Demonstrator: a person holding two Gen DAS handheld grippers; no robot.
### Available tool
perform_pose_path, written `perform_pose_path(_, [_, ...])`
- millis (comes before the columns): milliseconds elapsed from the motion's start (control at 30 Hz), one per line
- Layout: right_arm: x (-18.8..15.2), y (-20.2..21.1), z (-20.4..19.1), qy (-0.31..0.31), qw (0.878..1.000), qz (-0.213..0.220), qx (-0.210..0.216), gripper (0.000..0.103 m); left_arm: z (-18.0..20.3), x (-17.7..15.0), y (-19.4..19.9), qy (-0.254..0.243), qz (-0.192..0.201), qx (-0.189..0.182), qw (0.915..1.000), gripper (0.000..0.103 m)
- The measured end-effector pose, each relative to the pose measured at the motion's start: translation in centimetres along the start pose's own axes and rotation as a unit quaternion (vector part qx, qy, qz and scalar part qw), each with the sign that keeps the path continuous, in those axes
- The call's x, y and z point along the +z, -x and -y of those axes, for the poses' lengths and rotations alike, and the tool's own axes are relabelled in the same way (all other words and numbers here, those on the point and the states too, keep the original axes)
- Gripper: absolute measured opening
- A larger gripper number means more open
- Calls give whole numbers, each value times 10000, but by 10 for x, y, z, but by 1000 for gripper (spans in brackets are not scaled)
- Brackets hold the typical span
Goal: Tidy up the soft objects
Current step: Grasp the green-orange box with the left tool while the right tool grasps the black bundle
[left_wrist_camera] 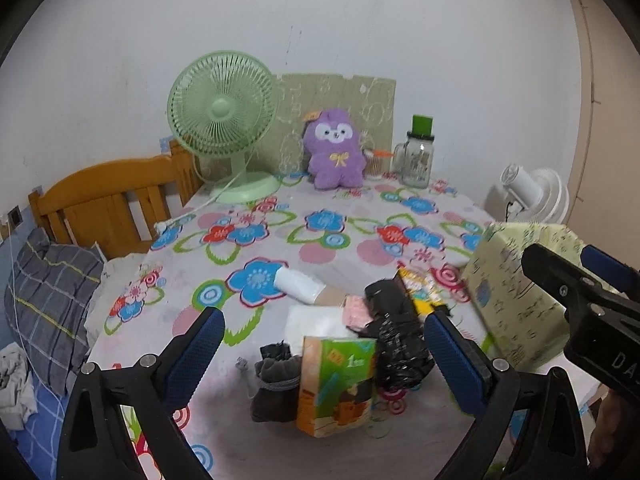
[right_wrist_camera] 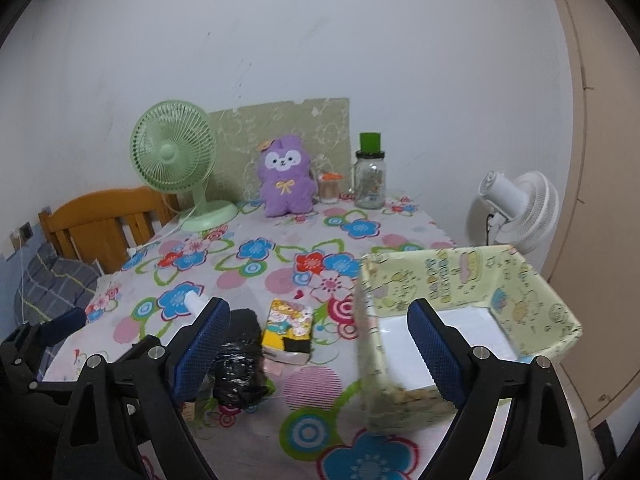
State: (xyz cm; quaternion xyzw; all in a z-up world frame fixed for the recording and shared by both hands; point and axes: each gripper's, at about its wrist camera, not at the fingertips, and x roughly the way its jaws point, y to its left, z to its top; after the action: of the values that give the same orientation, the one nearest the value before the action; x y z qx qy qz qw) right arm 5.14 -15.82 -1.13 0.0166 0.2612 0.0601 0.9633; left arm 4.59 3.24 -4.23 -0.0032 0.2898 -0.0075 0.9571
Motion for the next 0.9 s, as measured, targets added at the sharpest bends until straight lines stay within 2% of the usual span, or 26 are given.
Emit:
perform_pose_path(433, [-11, -33, -28, 195, 9991, -352, 114, 92, -9, -15, -29, -33, -459, -71, 9989, 98])
perform_pose_path(767, [-22, -58, -45, 331, 9966, -700, 284, 92, -10, -28, -50, -116, -763, -124, 9969, 92])
perform_pose_path(900, [-28, -71, -51, 388, 9945, -900, 358, 88, -11, -32, -59, -121, -876, -112, 9960, 88])
